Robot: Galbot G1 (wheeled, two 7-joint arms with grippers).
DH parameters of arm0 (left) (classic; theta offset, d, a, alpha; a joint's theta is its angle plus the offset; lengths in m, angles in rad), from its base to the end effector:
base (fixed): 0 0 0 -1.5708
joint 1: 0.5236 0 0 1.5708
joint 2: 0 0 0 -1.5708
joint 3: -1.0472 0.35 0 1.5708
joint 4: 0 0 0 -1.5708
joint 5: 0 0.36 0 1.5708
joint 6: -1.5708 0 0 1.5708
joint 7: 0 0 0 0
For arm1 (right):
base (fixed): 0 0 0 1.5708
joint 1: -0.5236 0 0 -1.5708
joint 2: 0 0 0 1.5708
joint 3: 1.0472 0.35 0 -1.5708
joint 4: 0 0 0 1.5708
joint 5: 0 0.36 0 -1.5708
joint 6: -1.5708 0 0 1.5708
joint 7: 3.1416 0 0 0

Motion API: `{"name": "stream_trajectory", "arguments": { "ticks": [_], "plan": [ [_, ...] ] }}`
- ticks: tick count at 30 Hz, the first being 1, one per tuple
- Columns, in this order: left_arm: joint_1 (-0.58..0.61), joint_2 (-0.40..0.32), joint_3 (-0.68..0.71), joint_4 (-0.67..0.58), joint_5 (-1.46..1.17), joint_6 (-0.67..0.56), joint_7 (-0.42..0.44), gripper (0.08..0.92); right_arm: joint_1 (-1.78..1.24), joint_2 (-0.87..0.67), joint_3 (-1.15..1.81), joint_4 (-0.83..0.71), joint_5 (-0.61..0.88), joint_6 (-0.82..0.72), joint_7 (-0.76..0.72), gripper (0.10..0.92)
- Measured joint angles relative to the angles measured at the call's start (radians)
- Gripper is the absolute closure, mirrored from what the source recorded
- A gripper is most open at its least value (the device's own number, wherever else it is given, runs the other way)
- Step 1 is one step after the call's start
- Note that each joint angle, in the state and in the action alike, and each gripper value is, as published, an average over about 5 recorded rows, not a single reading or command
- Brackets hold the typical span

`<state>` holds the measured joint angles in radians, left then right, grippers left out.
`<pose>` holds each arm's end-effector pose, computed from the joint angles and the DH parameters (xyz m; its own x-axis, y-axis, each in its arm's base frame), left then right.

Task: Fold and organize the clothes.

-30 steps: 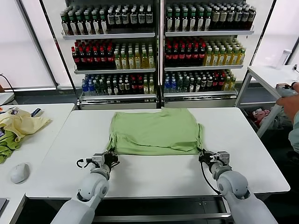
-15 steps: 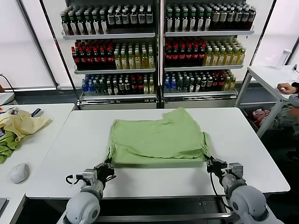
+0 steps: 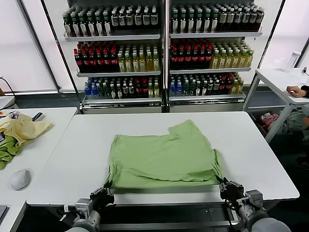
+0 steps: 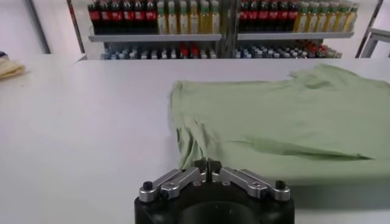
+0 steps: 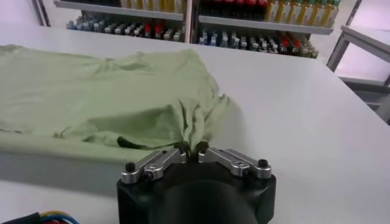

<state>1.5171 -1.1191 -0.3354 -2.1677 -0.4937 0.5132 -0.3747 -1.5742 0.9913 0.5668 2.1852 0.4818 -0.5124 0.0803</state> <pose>0.1896 0.0143 -0.2726 -0.8638 0.0649 0.4996 0.0704 0.9975 -0.0079 0.1976 -0.0886 -0.2448 -0.8708 -0.1583 0.4654 -0.2161 0.9736 -0.0733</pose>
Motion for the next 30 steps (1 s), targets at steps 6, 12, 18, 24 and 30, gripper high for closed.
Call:
{"name": "stream_trajectory", "arguments": {
  "ticks": [6, 12, 18, 24, 30],
  "plan": [
    [0.041, 0.012, -0.018, -0.026, 0.019, 0.005, 0.01, 0.796, -0.015, 0.003, 0.012, 0.023, -0.011, 0.062, 0.001, 0.565],
    [0.04, 0.026, -0.04, -0.029, 0.017, -0.003, 0.018, 0.623, 0.024, -0.001, 0.004, 0.015, -0.002, 0.113, 0.017, 0.392],
    [-0.009, 0.04, -0.044, -0.004, -0.011, -0.021, 0.016, 0.45, 0.153, 0.006, -0.051, -0.059, 0.021, 0.122, 0.043, 0.236],
    [-0.122, 0.056, -0.023, 0.066, -0.065, -0.033, 0.009, 0.277, 0.343, 0.017, -0.148, -0.188, 0.047, 0.11, 0.061, 0.203],
    [-0.283, 0.057, 0.026, 0.174, -0.104, -0.034, 0.007, 0.182, 0.551, 0.036, -0.261, -0.34, 0.076, 0.081, 0.084, 0.202]
  ]
}}
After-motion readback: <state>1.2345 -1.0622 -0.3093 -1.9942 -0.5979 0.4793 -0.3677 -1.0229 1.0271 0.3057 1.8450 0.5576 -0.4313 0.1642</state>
